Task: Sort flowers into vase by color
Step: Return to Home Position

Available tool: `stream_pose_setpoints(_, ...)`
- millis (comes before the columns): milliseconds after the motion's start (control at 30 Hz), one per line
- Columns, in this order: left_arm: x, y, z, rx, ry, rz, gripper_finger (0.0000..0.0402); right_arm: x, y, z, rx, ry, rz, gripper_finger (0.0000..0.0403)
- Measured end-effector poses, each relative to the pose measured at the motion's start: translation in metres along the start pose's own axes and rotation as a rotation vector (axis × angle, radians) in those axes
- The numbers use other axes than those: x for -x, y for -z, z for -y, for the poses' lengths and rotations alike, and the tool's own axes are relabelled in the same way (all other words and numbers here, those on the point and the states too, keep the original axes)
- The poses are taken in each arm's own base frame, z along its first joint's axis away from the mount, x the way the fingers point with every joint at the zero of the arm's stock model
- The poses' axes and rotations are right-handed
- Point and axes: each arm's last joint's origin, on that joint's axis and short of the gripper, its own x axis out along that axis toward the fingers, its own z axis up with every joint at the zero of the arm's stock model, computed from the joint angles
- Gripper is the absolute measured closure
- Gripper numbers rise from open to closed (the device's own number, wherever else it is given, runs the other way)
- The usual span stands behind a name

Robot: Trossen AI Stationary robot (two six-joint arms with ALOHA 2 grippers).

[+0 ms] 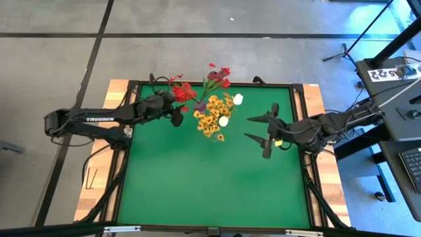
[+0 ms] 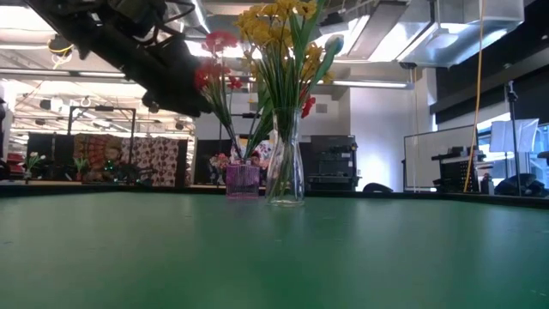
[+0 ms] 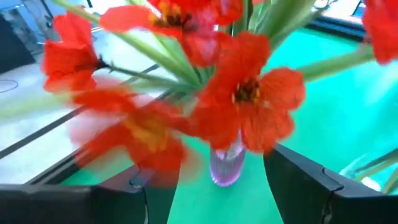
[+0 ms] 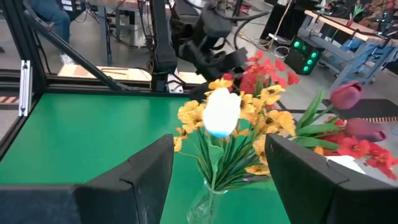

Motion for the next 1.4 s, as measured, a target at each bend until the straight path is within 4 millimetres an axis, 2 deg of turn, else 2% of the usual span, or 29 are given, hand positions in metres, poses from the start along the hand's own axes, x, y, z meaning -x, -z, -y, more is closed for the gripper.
stream_pose_setpoints(200,0.014,0.0,-0.001,0.003,-0.034,-0.003,0.0179,0.009,-0.002,0.008,-0.012,0.063,0.015,0.015)
stream_pose_setpoints(633,0.065,-0.003,-0.007,0.041,0.011,0.048,0.0179,0.037,0.004,0.029,-0.044,0.136,0.022,0.015)
stream_pose_setpoints(733,0.075,-0.002,-0.009,0.057,0.029,0.059,0.0179,0.039,0.016,0.031,-0.069,0.147,0.034,0.015)
stream_pose_setpoints(900,0.09,-0.001,-0.009,0.047,0.087,0.081,0.0179,0.034,0.05,0.029,-0.126,0.138,0.075,0.015)
stream_pose_setpoints(1100,0.103,-0.004,-0.005,0.016,0.169,0.147,0.0187,0.044,0.079,0.035,-0.119,0.128,0.189,0.015)
stream_pose_setpoints(1233,0.113,-0.011,-0.007,0.001,0.208,0.24,0.022,0.05,0.093,0.039,-0.026,0.081,0.23,0.015)
stream_pose_setpoints(1400,0.126,-0.013,-0.014,0.025,0.248,0.318,0.029,0.07,0.106,0.052,0.001,0.072,0.287,0.0165)
